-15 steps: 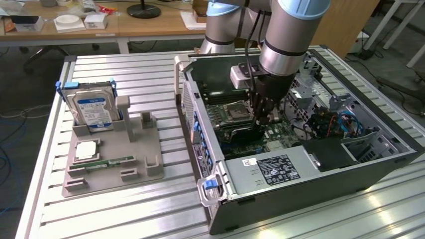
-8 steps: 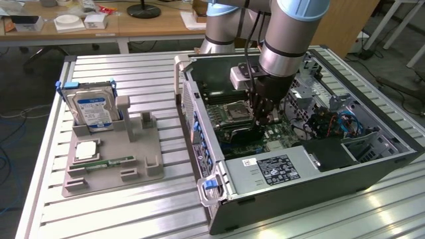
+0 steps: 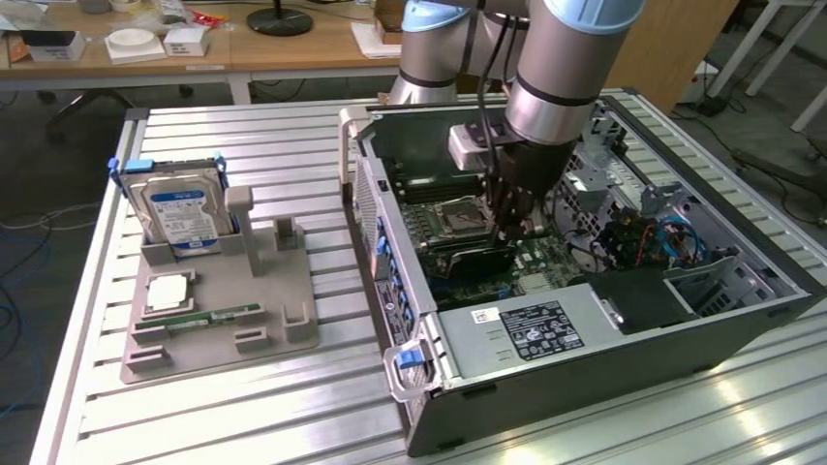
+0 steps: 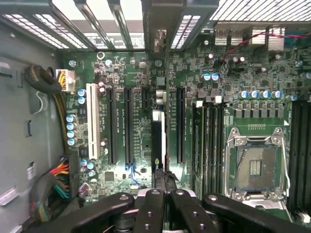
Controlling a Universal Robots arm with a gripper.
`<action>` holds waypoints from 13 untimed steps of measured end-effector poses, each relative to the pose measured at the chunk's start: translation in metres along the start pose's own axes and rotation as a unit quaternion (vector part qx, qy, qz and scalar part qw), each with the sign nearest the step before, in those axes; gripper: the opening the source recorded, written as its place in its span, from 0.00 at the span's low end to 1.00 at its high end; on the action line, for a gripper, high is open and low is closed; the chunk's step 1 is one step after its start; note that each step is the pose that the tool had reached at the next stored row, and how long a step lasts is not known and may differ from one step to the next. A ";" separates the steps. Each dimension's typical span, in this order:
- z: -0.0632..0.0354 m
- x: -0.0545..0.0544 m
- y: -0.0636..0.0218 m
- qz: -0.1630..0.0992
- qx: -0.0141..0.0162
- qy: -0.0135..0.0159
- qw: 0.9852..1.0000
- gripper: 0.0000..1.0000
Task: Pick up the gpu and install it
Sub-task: 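Press down on the gpu until it lock into place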
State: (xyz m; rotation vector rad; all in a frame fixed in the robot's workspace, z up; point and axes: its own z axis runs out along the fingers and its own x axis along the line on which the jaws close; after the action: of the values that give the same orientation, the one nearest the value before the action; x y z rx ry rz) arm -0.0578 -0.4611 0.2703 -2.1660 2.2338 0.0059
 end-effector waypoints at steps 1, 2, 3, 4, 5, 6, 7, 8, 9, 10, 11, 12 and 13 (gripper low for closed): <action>-0.0021 0.000 0.0000 0.000 0.000 0.000 1.000 0.10; -0.0031 0.000 -0.0001 0.000 0.000 0.000 1.000 0.10; -0.0035 0.000 -0.0001 0.000 0.000 0.000 1.000 0.10; -0.0035 0.000 -0.0001 0.000 0.000 0.000 1.000 0.10; -0.0035 0.000 0.0001 0.000 0.000 0.000 1.000 0.10; -0.0038 0.000 0.0017 0.000 0.000 0.000 1.000 0.10; -0.0039 0.000 0.0043 0.000 0.000 0.000 1.000 0.10; -0.0039 0.000 0.0071 0.000 0.000 0.000 1.000 0.10; -0.0038 0.000 0.0099 0.000 0.000 0.000 1.000 0.10; -0.0038 0.000 0.0123 0.000 0.000 0.000 1.000 0.10; -0.0037 0.000 0.0139 0.000 0.000 0.000 1.000 0.10; -0.0036 0.000 0.0155 0.000 0.000 0.000 1.000 0.10; -0.0037 0.000 0.0170 0.000 0.000 0.000 1.000 0.10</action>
State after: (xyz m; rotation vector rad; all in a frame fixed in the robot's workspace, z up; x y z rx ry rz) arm -0.0749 -0.4609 0.2736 -2.1657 2.2337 0.0060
